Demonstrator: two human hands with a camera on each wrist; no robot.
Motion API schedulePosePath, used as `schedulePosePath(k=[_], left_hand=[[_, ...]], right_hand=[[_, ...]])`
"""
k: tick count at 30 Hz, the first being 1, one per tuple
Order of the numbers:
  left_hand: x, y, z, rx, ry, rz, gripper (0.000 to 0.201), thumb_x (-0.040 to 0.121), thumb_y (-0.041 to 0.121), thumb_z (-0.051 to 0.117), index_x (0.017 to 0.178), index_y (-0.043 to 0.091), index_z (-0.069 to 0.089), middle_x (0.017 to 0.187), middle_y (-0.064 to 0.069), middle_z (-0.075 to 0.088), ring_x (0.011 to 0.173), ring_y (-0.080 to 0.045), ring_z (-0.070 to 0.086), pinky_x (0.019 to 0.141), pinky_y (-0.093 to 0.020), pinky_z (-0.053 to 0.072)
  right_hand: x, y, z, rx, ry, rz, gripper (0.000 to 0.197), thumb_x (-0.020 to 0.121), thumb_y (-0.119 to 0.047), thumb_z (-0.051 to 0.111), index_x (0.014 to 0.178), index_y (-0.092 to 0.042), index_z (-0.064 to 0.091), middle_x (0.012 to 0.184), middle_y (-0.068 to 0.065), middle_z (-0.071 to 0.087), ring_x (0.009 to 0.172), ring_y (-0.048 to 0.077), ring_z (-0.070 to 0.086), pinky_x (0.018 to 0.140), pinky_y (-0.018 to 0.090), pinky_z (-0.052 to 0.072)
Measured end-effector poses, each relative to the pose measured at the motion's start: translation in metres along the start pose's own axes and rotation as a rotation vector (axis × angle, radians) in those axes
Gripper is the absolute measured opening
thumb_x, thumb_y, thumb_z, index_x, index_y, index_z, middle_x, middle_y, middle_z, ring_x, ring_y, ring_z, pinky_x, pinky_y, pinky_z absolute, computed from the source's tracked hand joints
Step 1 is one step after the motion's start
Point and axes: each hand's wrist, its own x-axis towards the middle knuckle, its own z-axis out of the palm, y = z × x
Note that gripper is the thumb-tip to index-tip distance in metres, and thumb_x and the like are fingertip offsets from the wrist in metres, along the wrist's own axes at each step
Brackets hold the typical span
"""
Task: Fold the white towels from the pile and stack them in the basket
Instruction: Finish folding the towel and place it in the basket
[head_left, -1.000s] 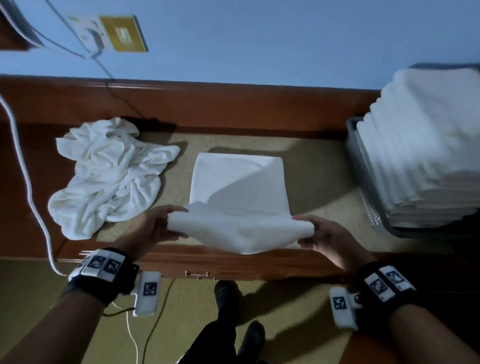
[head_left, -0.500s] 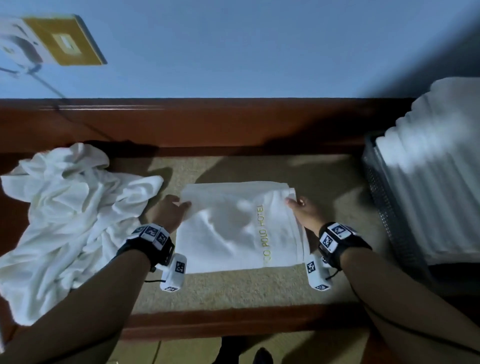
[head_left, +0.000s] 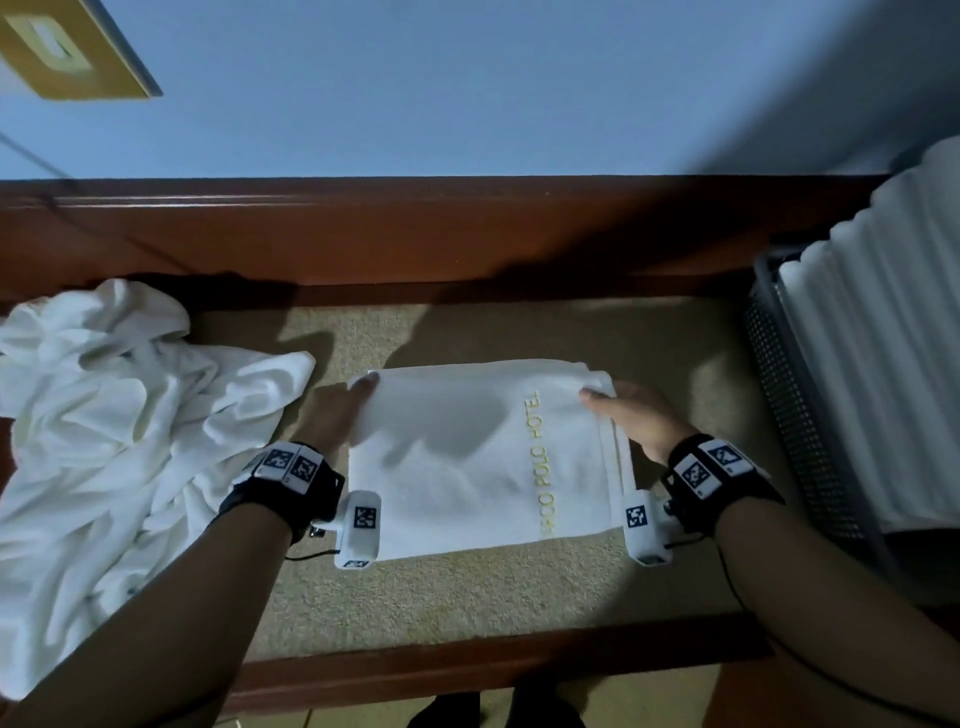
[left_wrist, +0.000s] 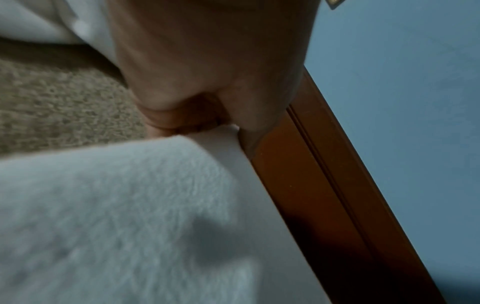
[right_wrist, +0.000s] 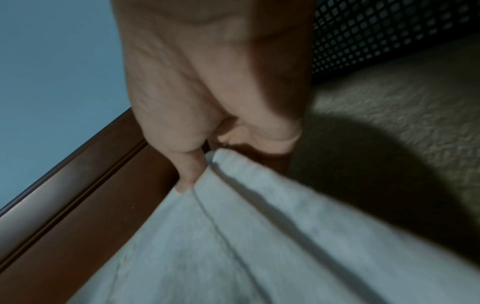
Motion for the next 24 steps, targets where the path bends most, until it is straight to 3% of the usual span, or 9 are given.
schedulePosePath(k=[2,5,6,9,12,14,18,21,24], left_hand=[[0.007,0.008,-0.001,-0.034,0.03,0.012,0.058,0.091,0.069,0.056,0.097,0.013,0.07,0.099,-0.014,0.073,0.092,-0.034,0.07,0.09,-0.044,0.055],[0.015,0.012,0.006,-0.056,0.019,-0.01,0.062,0.09,0.067,0.056,0.112,0.011,0.07,0.109,-0.017,0.073,0.099,-0.036,0.069,0.089,-0.045,0.056],[0.011,0.012,0.006,-0.076,0.03,-0.013,0.059,0.091,0.063,0.058,0.117,0.011,0.07,0.108,-0.016,0.073,0.098,-0.035,0.07,0.087,-0.044,0.058],[-0.012,-0.001,0.006,-0.08,0.125,0.047,0.05,0.093,0.051,0.066,0.126,0.013,0.063,0.111,-0.006,0.07,0.097,-0.028,0.068,0.089,-0.042,0.056],[-0.048,-0.023,0.011,-0.008,0.136,0.039,0.047,0.098,0.048,0.064,0.131,0.015,0.055,0.112,-0.006,0.063,0.099,-0.028,0.063,0.084,-0.039,0.048],[-0.064,-0.041,0.02,-0.004,0.1,0.034,0.042,0.1,0.048,0.061,0.126,0.016,0.055,0.11,-0.007,0.066,0.099,-0.031,0.066,0.08,-0.04,0.049],[-0.062,-0.039,0.029,-0.038,0.209,0.135,0.025,0.103,0.043,0.056,0.105,0.018,0.056,0.094,-0.003,0.067,0.091,-0.031,0.066,0.076,-0.042,0.05],[-0.053,-0.013,0.027,-0.047,0.331,0.176,0.034,0.106,0.042,0.053,0.116,0.01,0.055,0.103,-0.004,0.063,0.092,-0.026,0.059,0.08,-0.038,0.042],[-0.047,-0.007,0.03,0.095,0.295,0.108,0.034,0.107,0.041,0.049,0.126,0.013,0.052,0.111,-0.012,0.061,0.099,-0.031,0.057,0.083,-0.038,0.035]], right_hand=[[0.0,-0.011,0.009,0.079,0.066,-0.052,0.056,0.077,-0.064,0.08,0.099,-0.012,0.078,0.102,0.014,0.078,0.099,0.027,0.075,0.096,0.055,0.058],[-0.001,-0.02,0.022,0.118,0.154,-0.087,0.019,0.098,-0.035,0.069,0.099,-0.017,0.076,0.092,-0.007,0.076,0.088,0.01,0.071,0.078,0.025,0.055],[-0.001,-0.019,0.024,0.097,0.144,-0.089,0.018,0.1,-0.034,0.067,0.104,-0.018,0.075,0.097,-0.009,0.075,0.091,0.006,0.069,0.081,0.024,0.052],[-0.008,-0.011,0.021,0.046,0.097,-0.07,0.053,0.093,-0.059,0.063,0.131,-0.021,0.065,0.132,-0.008,0.067,0.119,0.007,0.062,0.104,0.034,0.047],[-0.029,0.001,0.015,-0.028,0.097,0.006,0.044,0.097,-0.059,0.059,0.116,-0.019,0.061,0.114,-0.007,0.069,0.1,0.007,0.065,0.091,0.035,0.05],[-0.041,0.014,0.019,-0.122,0.066,0.004,0.035,0.098,-0.053,0.061,0.114,-0.022,0.06,0.111,-0.008,0.069,0.103,0.012,0.067,0.088,0.034,0.05],[-0.041,0.005,0.024,-0.237,0.138,-0.092,0.035,0.105,-0.041,0.057,0.127,-0.015,0.057,0.118,-0.006,0.063,0.108,0.013,0.06,0.085,0.023,0.044],[-0.027,-0.016,0.027,-0.164,0.278,-0.222,0.029,0.105,-0.037,0.057,0.125,-0.015,0.059,0.109,-0.006,0.065,0.099,0.013,0.061,0.067,0.005,0.041],[-0.02,-0.016,0.035,-0.158,0.241,-0.176,0.029,0.106,-0.034,0.057,0.129,-0.017,0.059,0.115,-0.008,0.063,0.107,0.012,0.062,0.079,0.016,0.044]])
